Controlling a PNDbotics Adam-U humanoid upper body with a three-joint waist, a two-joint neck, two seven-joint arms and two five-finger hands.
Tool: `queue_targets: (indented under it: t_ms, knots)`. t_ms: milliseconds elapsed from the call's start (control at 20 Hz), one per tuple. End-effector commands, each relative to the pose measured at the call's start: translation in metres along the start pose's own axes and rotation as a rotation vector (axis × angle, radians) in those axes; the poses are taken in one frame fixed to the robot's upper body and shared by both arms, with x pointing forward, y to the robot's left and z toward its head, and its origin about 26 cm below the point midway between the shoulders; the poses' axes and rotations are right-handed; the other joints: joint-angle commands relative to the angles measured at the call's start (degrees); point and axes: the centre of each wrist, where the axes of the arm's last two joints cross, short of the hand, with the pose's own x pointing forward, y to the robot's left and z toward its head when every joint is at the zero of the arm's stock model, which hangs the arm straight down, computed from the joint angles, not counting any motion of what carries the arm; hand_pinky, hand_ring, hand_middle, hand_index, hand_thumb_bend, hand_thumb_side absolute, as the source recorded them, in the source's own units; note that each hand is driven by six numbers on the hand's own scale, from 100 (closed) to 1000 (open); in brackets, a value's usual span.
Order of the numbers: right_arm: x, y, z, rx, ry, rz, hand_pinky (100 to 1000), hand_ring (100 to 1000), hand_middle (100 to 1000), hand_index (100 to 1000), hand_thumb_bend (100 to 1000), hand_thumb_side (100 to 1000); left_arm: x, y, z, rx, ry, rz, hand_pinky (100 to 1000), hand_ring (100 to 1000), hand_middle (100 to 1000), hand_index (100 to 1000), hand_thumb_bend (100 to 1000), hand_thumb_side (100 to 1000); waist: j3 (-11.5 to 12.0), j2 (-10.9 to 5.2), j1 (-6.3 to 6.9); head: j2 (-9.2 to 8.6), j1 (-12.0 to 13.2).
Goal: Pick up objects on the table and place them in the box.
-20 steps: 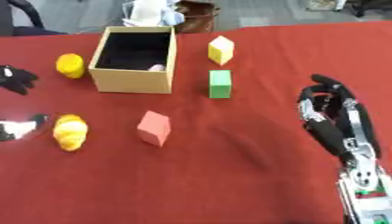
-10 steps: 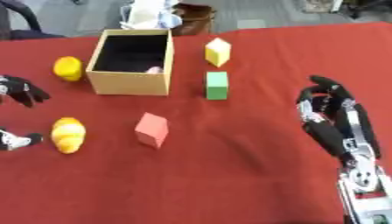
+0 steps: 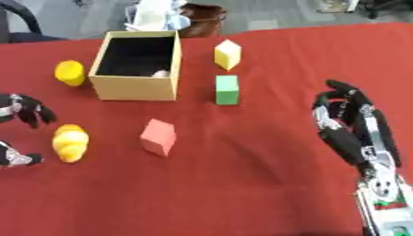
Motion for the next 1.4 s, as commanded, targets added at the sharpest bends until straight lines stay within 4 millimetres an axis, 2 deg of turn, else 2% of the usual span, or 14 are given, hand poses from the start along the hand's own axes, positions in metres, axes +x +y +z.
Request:
queue_targets:
  t_ms: [50, 700, 850, 1000, 1150, 1250, 1400]
  knots:
    - [0.004, -0.005, -0.003, 0.002, -0.018, 0.018, 610, 597, 640, 827, 100, 436, -0.004, 0.006, -0.004, 0.018, 0.034, -0.029, 717, 644, 678, 800, 519, 100, -0.04, -1.74, 0.63, -0.41, -0.04]
    - [0.003, -0.003, -0.002, 0.004, -0.016, 0.011, 610, 597, 640, 827, 100, 440, -0.009, -0.01, -0.037, -0.015, 0.057, -0.055, 715, 646, 691, 807, 538, 100, -0.3, -1.67, 0.4, -0.36, -0.29]
    - [0.003, -0.003, -0.002, 0.003, -0.016, 0.01, 610, 597, 640, 827, 100, 439, -0.008, -0.011, -0.041, 0.016, 0.057, -0.073, 691, 602, 637, 767, 506, 100, -0.33, -1.62, 0.34, -0.38, -0.35]
    - [0.003, -0.003, -0.002, 0.003, -0.015, 0.01, 610, 596, 640, 827, 100, 440, -0.006, -0.01, -0.042, 0.058, 0.059, -0.09, 618, 501, 520, 665, 390, 100, -0.36, -1.6, 0.33, -0.33, -0.3]
    - [0.003, -0.003, -0.002, 0.002, -0.015, 0.009, 610, 596, 640, 827, 100, 441, -0.004, -0.007, -0.04, 0.099, 0.052, -0.097, 561, 428, 438, 578, 362, 100, -0.41, -1.6, 0.37, -0.33, -0.3]
    - [0.003, -0.003, -0.002, 0.001, -0.015, 0.01, 610, 596, 640, 827, 100, 442, 0.001, 0.0, -0.036, 0.134, 0.037, -0.106, 552, 408, 413, 554, 355, 100, -0.4, -1.59, 0.38, -0.33, -0.39]
    - [0.003, -0.003, -0.002, 0.002, -0.014, 0.011, 610, 596, 640, 827, 100, 442, 0.011, 0.024, -0.026, 0.188, 0.011, -0.163, 558, 405, 407, 546, 366, 100, -0.38, -1.68, 0.45, -0.33, -0.4]
